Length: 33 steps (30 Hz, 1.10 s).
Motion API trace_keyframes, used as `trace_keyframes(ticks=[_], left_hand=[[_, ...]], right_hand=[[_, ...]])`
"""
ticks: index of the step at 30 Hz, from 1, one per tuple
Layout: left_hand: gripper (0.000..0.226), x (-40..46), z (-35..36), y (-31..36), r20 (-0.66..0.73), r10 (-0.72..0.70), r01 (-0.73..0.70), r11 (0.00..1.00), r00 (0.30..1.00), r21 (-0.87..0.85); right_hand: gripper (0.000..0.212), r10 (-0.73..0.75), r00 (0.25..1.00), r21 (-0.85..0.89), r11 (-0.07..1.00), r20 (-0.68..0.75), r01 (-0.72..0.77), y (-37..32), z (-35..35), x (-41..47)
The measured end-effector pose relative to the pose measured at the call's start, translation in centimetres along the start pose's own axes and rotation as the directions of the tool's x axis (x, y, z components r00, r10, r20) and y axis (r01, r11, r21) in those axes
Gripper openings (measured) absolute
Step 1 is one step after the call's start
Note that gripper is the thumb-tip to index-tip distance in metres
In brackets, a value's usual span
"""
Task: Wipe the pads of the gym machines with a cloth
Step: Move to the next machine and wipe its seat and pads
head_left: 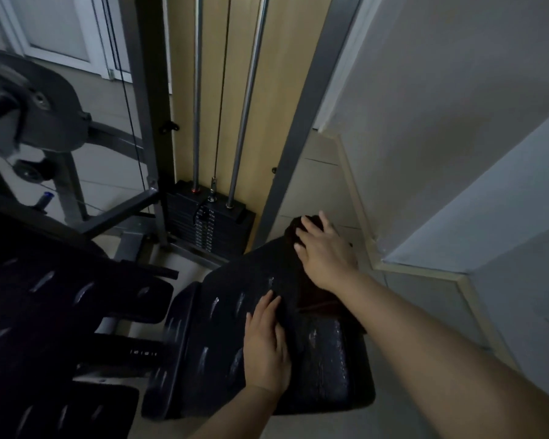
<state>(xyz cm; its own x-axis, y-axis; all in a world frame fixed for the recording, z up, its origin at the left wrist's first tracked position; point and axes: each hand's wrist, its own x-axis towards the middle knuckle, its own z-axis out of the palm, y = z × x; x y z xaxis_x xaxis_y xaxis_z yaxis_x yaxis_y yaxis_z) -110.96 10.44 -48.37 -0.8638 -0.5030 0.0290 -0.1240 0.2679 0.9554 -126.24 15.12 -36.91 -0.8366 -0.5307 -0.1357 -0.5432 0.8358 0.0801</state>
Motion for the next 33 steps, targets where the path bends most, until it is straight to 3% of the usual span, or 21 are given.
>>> trace_keyframes(ticks=[4, 8, 13, 18, 24, 27, 29, 33], left_hand=[[0.049, 0.0, -0.5, 0.3, 0.028, -0.085, 0.085, 0.996, 0.996, 0.005], [0.048, 0.5, -2.0, 0.2, 0.133, -0.089, 0.083, 0.996, 0.987, 0.044], [0.053, 1.9, -4.8, -1.0, 0.289, -0.093, 0.031, 0.977, 0.953, 0.211], [0.059, 2.8, -6.0, -1.7, 0.408, -0.058, -0.021, 0.982, 0.911, 0.187], [0.061, 2.9, -6.0, -3.1, 0.440, -0.030, -0.076, 0.972, 0.898, 0.222], [0.060, 3.0, -5.6, -3.0, 0.453, -0.039, -0.082, 0.966, 0.891, 0.244], [0.062, 3.1, -5.4, -3.0, 0.460, -0.054, -0.085, 0.958, 0.886, 0.275], [0.062, 3.5, -5.5, -3.0, 0.468, -0.059, -0.071, 0.965, 0.882, 0.254]], right_hand=[[0.051, -0.126, 0.988, -0.211, 0.967, 0.090, 0.143, -2.8, 0.0, -7.3], [0.057, -0.182, 0.974, -0.271, 0.939, 0.137, 0.213, -4.9, 2.0, -13.8], [0.051, -0.096, 0.992, -0.327, 0.938, 0.081, 0.117, -3.9, 1.9, -7.1], [0.054, 0.146, 0.988, -0.425, 0.898, 0.045, -0.114, -3.7, 1.9, 2.4], [0.057, 0.151, 0.987, -0.303, 0.945, 0.063, -0.125, -7.9, 4.4, -9.3], [0.062, 0.107, 0.979, -0.246, 0.967, 0.171, -0.063, -8.6, 5.1, -15.1], [0.061, 0.135, 0.972, -0.259, 0.962, 0.191, -0.083, -7.5, 4.7, -15.0], [0.057, 0.142, 0.989, -0.307, 0.944, 0.053, -0.119, -5.5, 2.2, -7.1]])
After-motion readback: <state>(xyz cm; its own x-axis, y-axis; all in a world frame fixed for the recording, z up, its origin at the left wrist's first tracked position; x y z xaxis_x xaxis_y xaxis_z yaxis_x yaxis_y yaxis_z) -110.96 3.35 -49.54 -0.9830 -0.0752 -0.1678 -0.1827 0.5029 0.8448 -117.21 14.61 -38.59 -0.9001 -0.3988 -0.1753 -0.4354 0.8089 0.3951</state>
